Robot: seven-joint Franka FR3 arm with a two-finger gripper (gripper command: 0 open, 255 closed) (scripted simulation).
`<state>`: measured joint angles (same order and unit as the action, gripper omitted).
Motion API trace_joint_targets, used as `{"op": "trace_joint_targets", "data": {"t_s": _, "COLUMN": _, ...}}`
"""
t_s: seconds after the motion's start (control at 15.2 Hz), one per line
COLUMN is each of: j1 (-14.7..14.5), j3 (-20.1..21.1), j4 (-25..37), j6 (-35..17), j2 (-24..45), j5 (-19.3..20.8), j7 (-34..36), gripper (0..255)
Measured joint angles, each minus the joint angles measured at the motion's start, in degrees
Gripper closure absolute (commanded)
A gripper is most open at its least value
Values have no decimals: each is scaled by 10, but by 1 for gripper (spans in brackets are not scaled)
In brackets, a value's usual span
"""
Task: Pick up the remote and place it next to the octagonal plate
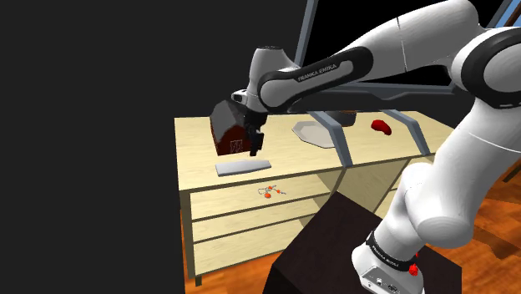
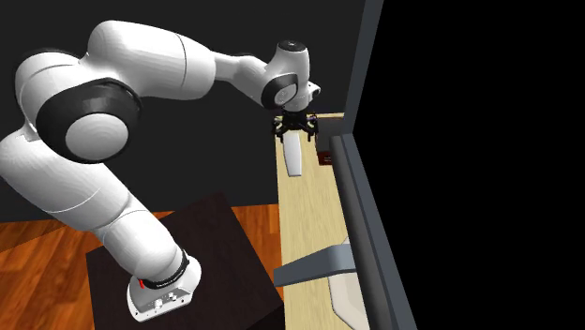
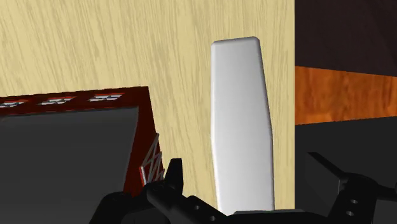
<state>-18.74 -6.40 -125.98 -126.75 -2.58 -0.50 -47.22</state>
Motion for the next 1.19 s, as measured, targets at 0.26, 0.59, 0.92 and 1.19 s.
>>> {"op": "trace_joint_targets", "data": {"t_s": 0.26, "j1": -6, "j3": 6, "j4": -5, "j6": -34, "j2": 62, "j5": -8, "j7": -22, "gripper": 0}}
{"op": "trace_joint_targets", "data": {"t_s": 0.59, "j1": -6, "j3": 7, "j4": -17, "j6": -64, "j2": 82, "j5": -11, "j7": -26, "gripper": 0}}
{"op": "trace_joint_targets", "data": {"t_s": 0.92, "j1": -6, "j3": 7, "j4": -18, "j6": -67, "j2": 83, "j5": -12, "j7": -26, "gripper": 0}}
{"op": "trace_joint_targets", "data": {"t_s": 1.19, "j1": -6, "j3": 7, "j4": -18, "j6": -67, "j2": 83, "j5": -12, "j7": -26, "gripper": 255}}
